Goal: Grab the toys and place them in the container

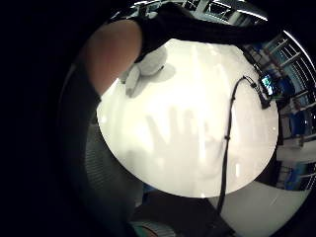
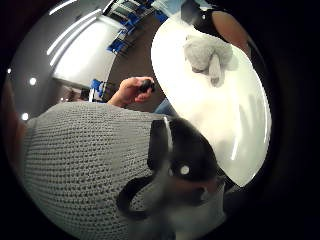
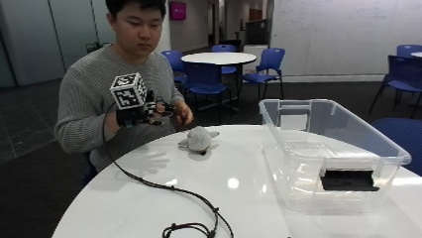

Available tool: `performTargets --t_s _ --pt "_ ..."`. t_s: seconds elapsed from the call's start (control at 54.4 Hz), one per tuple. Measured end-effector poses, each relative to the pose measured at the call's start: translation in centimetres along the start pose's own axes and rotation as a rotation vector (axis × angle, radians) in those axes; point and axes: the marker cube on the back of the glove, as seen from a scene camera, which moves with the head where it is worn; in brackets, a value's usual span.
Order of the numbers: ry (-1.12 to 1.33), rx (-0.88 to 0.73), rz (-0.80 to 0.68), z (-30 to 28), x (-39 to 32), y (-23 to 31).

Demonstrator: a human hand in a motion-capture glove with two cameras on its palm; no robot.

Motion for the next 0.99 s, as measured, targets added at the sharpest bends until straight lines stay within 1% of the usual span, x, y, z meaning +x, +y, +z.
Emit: performTargets --t_s 0.514,0.661,0.771,0.918,0.992 --pt "0.003 -0.011 0.001 0.3 -0.1 -0.3" --pt "0.029 -0.021 -0.017 -0.2 -0.3 -1.3" --pt "0.099 -0.024 -0.066 -1.8 -0.4 -4.6" --pt "0.105 -0.064 -0.117 -4.5 0.5 -12.2" --pt "0.116 -0.063 -0.098 -5.6 1.3 -16.2"
